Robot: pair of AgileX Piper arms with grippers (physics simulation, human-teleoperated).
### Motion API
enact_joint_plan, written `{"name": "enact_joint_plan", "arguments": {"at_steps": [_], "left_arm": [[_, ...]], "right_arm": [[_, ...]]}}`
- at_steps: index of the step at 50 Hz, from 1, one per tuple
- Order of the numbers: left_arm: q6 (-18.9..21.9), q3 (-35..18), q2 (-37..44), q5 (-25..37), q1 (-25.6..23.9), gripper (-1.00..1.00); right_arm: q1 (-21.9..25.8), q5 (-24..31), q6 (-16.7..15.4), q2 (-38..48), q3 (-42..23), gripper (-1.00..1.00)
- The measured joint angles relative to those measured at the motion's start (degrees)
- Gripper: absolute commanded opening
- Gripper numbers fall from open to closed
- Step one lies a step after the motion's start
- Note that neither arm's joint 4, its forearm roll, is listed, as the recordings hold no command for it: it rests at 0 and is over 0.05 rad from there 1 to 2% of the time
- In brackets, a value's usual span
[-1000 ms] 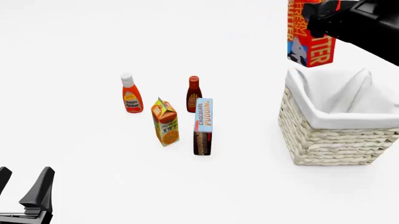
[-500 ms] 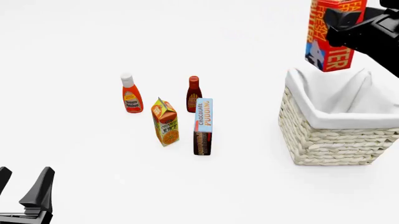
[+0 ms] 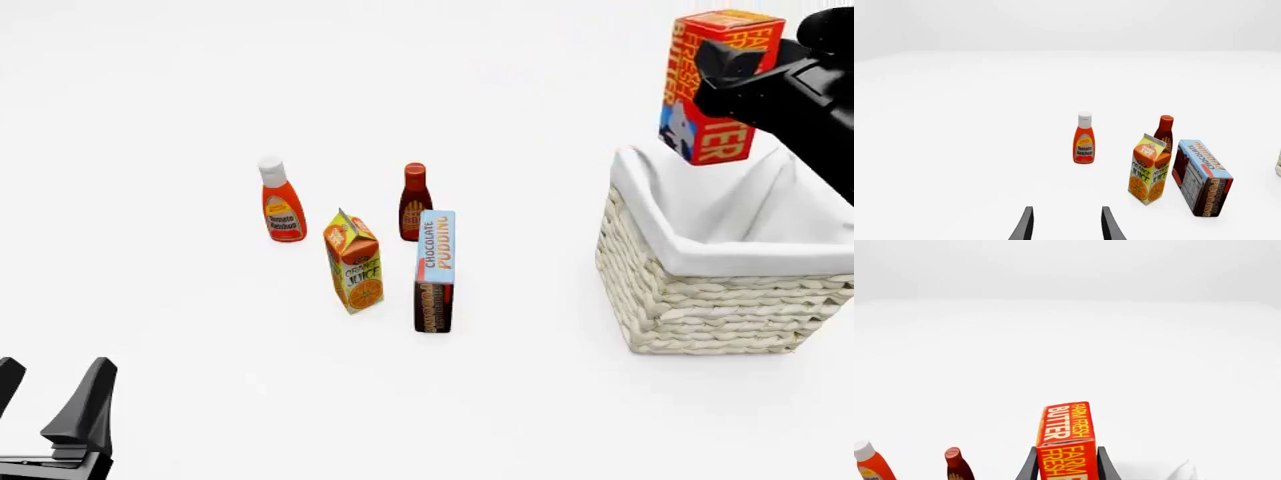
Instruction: Pick the butter and place it in the basket.
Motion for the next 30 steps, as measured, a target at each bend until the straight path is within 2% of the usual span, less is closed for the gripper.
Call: {"name": "enact_joint_plan", "arguments": {"at_steps": [30], "left_arm": [[0.00,0.00,0.00,0.00,0.00,1.00]], "right_arm": [[-3.68,-5.10,1.35,3.30,1.34,-1.00]]}}
